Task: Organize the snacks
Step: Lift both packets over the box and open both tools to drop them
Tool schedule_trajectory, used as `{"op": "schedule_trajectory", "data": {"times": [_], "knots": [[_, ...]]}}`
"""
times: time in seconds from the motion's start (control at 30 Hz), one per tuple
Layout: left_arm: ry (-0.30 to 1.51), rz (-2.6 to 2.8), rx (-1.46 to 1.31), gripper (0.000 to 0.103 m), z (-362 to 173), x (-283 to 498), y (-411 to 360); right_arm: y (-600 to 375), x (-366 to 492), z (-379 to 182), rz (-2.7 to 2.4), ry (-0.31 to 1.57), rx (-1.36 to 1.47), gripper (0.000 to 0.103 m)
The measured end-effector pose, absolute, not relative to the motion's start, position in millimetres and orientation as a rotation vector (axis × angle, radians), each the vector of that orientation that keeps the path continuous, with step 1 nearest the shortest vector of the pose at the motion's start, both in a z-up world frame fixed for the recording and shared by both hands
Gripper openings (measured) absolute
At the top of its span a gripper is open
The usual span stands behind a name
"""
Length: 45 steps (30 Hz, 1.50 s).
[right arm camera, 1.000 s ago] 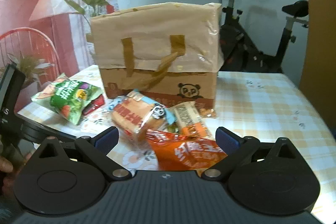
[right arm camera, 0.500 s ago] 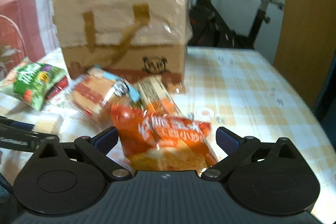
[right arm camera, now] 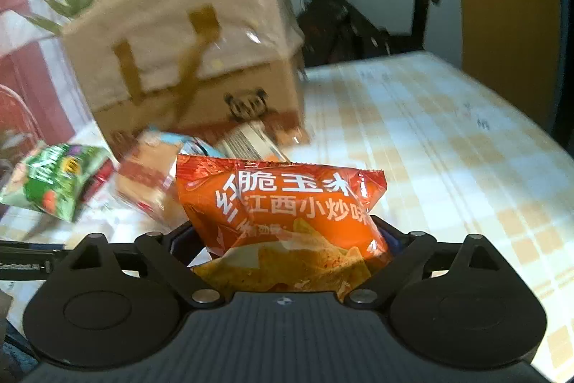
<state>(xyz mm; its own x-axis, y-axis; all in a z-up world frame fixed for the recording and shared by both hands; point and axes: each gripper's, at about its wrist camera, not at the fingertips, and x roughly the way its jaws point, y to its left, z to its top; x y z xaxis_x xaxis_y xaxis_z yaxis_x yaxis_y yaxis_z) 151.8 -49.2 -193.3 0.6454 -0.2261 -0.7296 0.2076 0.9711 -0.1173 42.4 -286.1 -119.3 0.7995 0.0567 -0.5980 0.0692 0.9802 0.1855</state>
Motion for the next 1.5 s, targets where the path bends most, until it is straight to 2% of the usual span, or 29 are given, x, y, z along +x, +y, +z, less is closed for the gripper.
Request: {"op": "schedule_trajectory", "data": {"times": [0.2,0.83,1.13,1.5], "knots": [[0.793,-0.23,-0.036,0.053,-185.1,146.9,-45.8,-273.3,37.5,-112.4,0.052,0.58,0.158,0.094],[0.698,-0.197,-0.009,0.053,-168.3,142.1,-41.9,-272.8,38.9,-115.1,0.083,0.581,0.143,0.094],[0.572,-0.204,0.015,0.053,-131.2,142.9,-42.5,-274.2,39.5,-99.6,0.073,0.541,0.133,0.094],[0.429,-0.235,0.012,0.053,-65.8,169.0,-47.9,-275.5,68.0,-50.8,0.092,0.422,0.11,0.094]]}}
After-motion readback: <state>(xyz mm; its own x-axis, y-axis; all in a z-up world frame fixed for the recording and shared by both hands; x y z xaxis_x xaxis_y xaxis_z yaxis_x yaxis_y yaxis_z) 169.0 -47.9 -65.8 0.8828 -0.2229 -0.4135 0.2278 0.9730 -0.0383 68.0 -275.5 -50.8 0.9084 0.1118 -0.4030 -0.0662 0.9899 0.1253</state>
